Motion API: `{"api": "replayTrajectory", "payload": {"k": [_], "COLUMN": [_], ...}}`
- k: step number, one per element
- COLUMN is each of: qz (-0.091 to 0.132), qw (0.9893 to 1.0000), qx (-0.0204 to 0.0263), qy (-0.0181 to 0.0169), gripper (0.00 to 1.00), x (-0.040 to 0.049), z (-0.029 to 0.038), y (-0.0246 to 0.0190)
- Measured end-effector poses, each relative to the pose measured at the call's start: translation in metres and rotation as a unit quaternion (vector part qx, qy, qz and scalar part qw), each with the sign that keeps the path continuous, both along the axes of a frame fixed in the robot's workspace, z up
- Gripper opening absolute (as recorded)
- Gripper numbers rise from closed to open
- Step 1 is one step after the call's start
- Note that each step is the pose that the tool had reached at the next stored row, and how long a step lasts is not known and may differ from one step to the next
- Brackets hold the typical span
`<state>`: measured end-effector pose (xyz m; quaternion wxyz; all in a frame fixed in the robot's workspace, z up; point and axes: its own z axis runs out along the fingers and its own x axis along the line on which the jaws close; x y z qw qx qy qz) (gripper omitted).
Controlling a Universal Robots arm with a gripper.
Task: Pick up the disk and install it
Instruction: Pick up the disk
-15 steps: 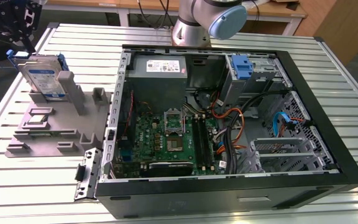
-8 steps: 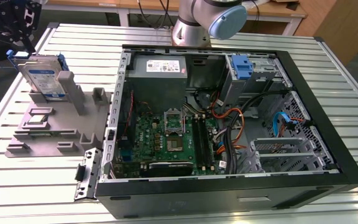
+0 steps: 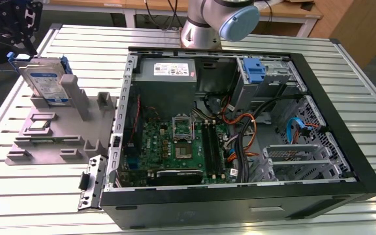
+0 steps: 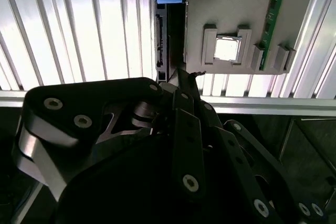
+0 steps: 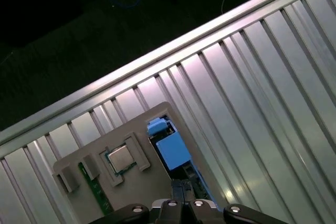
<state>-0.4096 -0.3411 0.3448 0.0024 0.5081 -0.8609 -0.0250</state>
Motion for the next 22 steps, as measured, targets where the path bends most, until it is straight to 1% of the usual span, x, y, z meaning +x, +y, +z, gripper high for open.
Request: {"api": "replayTrajectory", "payload": {"k": [4, 18, 22], "qz": [0.013, 0.014, 0.024], "qw": [0.9999, 0.9999, 0.9997], "qx": [0.0000, 0.0000, 0.0000], "qy": [0.0000, 0.0000, 0.0000], "gripper": [0.10, 0.10, 0.10], "x": [0.0000, 0.0000, 0.0000], "z": [0.0000, 0.0000, -0.0001], "y": [0.0000, 0.0000, 0.0000]}}
